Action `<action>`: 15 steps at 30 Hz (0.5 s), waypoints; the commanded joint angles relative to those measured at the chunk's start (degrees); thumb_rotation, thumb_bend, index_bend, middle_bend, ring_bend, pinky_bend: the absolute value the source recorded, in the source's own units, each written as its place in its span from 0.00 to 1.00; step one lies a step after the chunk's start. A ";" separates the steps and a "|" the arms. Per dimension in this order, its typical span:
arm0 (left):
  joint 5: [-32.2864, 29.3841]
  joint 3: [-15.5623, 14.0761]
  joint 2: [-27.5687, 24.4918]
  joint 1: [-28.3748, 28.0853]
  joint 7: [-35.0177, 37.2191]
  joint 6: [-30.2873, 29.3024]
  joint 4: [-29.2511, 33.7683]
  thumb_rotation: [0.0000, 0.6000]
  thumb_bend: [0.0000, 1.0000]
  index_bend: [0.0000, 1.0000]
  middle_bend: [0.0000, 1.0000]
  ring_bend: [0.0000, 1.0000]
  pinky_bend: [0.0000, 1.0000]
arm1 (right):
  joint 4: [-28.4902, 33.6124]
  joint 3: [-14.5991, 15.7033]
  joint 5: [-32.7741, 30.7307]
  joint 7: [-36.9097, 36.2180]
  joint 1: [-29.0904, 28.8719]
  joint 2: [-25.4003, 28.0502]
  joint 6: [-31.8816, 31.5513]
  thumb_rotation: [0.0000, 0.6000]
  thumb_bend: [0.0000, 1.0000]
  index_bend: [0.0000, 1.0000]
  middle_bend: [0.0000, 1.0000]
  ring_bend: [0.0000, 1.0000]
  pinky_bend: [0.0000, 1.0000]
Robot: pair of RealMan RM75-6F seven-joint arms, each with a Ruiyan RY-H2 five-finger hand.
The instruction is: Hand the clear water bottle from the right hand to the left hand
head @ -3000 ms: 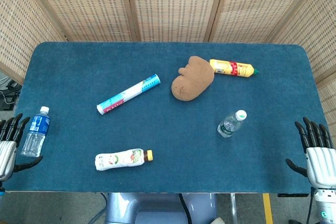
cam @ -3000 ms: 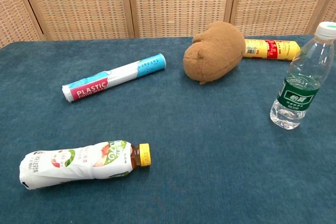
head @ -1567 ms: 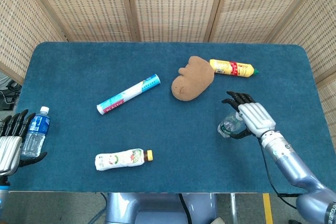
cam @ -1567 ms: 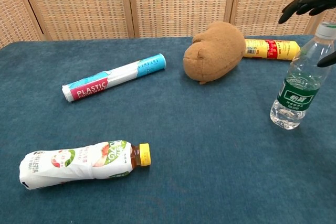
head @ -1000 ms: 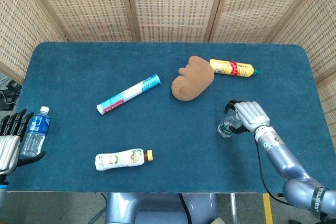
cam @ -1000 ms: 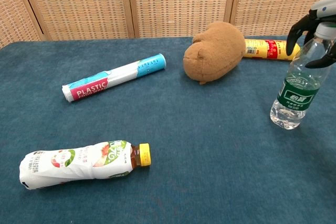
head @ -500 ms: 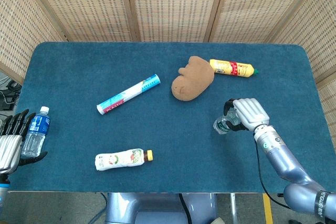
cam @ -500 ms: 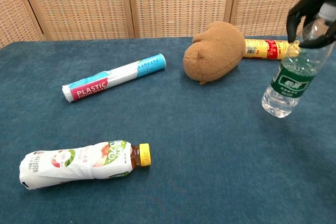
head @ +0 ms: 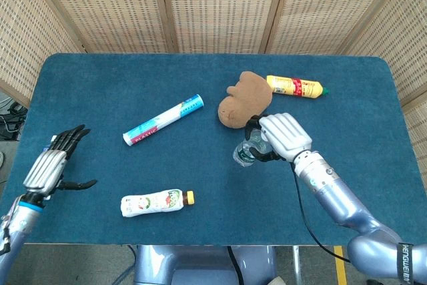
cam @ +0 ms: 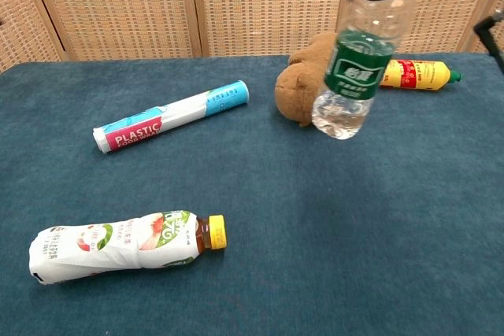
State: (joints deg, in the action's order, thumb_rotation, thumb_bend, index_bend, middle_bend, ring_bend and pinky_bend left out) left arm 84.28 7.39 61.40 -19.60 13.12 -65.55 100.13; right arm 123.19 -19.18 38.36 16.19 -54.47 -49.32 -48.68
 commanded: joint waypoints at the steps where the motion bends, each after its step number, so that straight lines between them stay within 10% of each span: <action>1: 2.60 2.85 2.85 -6.82 7.84 6.01 -2.52 1.00 0.00 0.00 0.00 0.00 0.00 | 0.20 -0.82 -6.15 3.97 -5.75 -4.25 -2.17 1.00 0.66 0.52 0.48 0.55 0.79; 7: 3.53 4.66 8.87 -13.94 15.42 10.95 -5.93 0.99 0.00 0.00 0.00 0.00 0.00 | -1.19 -1.52 -13.91 8.08 -12.51 -10.08 -7.03 1.00 0.65 0.52 0.48 0.55 0.79; 15: 4.27 5.01 18.19 -20.36 24.22 13.56 -12.22 0.69 0.00 0.00 0.00 0.00 0.00 | -2.89 -2.05 -19.62 9.54 -16.64 -13.80 -9.55 1.00 0.66 0.52 0.48 0.55 0.79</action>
State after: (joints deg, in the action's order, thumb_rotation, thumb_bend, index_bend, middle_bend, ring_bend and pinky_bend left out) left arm 88.04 12.20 76.75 -37.99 34.60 -52.60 90.00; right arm 120.64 -21.11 19.21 25.46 -70.73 -62.71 -57.93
